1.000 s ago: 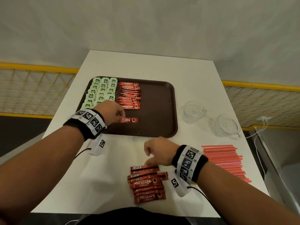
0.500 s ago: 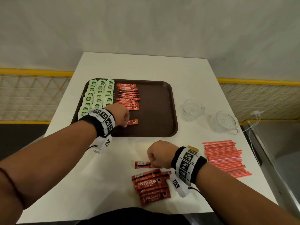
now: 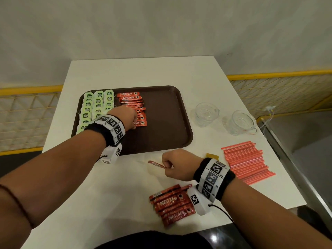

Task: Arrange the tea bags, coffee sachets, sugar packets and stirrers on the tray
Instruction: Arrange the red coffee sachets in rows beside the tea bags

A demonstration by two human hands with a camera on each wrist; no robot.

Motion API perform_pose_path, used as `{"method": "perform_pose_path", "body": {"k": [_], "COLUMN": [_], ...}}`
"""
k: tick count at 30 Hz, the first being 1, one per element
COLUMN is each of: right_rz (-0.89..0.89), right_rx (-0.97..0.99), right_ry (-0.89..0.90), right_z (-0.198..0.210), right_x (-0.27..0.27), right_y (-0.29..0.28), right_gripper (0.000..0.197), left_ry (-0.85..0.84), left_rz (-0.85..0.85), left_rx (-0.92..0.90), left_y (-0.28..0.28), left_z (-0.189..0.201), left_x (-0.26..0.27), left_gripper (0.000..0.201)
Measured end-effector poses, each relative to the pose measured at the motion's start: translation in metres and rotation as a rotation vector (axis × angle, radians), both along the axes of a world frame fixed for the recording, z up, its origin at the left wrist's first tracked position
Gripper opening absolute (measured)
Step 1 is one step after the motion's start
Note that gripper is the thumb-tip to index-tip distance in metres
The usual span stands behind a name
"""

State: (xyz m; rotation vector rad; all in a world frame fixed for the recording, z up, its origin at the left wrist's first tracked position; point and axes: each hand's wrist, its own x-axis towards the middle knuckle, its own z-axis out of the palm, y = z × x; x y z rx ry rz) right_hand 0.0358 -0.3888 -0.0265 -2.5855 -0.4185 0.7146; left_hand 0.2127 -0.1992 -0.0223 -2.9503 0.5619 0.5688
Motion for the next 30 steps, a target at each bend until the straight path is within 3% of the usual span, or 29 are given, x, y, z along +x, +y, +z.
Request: {"method": "perform_pose_path", "body": {"k": [4, 6, 9, 12, 16, 18, 22, 27, 30], "right_rz": [-0.062, -0.06, -0.08, -0.118, -0.215, -0.279, -0.2, -0.047, -0.028], "right_rx": [0.113, 0.13, 0.128, 0.155, 0.16, 0.143, 0.001, -0.164, -0.192], "right_ry": [-0.104, -0.175, -0.261, -0.32, -0.359, -0.334, -0.111, 0.065, 0.099], "right_z": [0.002, 0.001, -0.001, -0.003, -0.003, -0.002, -0.002, -0.007, -0.006], "right_x": [0.003, 0.005, 0.009, 0.011, 0.009, 0.004, -0.009, -0.022, -0.024], "right_y": [0.002, 0.003, 0.005, 0.009, 0.013, 0.012, 0.01, 0.011, 0.008], "right_gripper": [0.021, 0.021, 0.017, 0.016, 0.02, 0.036, 0.057, 0.038, 0.028], "left_ry": [-0.049, 0.058, 0.283, 0.34, 0.276, 0.176, 0.023, 0.035, 0.027], "left_rz": [-0.115, -0.189, -0.342, -0.457, -0.424, -0.348, -0.166, -0.052, -0.031], "left_rx": [-0.337, -0.443, -0.398, -0.349, -0.381, -0.35, -0.214, -0.015, 0.052], "left_y": [0.0, -0.002, -0.004, -0.002, 0.002, 0.007, 0.018, 0.012, 0.007], "left_z": [0.006, 0.013, 0.018, 0.01, 0.007, 0.006, 0.005, 0.0, 0.0], "left_x": [-0.028, -0.047, -0.071, -0.083, -0.08, -0.069, -0.038, -0.018, -0.012], "left_gripper": [0.022, 0.031, 0.028, 0.016, 0.013, 0.017, 0.022, 0.011, 0.023]}}
